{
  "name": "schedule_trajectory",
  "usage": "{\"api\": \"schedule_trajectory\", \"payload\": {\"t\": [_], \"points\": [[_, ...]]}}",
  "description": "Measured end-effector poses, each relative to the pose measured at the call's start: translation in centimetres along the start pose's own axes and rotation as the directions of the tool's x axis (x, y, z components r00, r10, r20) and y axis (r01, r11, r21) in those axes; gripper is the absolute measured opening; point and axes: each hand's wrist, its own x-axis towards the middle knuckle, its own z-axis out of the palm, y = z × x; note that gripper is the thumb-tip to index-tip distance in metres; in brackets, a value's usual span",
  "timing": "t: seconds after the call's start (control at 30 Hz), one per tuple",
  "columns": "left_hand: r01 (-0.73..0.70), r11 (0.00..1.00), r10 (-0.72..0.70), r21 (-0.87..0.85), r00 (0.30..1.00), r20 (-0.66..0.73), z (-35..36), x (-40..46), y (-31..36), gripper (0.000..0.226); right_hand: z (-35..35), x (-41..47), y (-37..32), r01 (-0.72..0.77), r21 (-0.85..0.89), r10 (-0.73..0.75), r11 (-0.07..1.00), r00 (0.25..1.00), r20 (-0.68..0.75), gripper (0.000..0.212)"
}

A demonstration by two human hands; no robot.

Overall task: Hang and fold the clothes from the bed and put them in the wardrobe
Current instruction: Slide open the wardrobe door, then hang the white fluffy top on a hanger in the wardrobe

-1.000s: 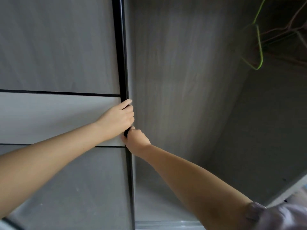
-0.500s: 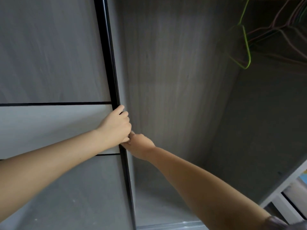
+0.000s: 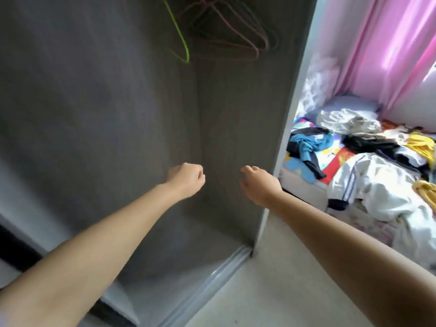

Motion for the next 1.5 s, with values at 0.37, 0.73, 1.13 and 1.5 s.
{"api": "schedule_trajectory", "payload": {"t": [0.37,0.73,1.13,1.5], "points": [[-0.506,0.835,0.547,-0.216,0.806,0.227,11.6,3.8,28.3,0.024,-1.6,-18.0,25.2,-0.533,-0.091,0.537,0.841,0.843,0.035,0.042],[-0.843,0.401,0.914,-0.358,0.341,0.221,17.2,-4.2,56.0,0.022,-7.5,-37.7,38.1,-0.886,0.039,0.880,0.462,0.453,-0.143,0.038],[-0.909,-0.032,0.960,-0.416,-0.144,0.242,17.7,-13.0,72.1,0.025,-10.4,-52.1,40.1,-0.968,0.244,0.973,-0.055,-0.107,-0.203,0.039],[-0.841,-0.306,0.905,-0.446,-0.402,0.137,17.6,-23.6,82.4,0.036,-10.1,-63.0,41.7,-0.808,0.529,0.836,-0.257,-0.461,-0.298,0.034]]}}
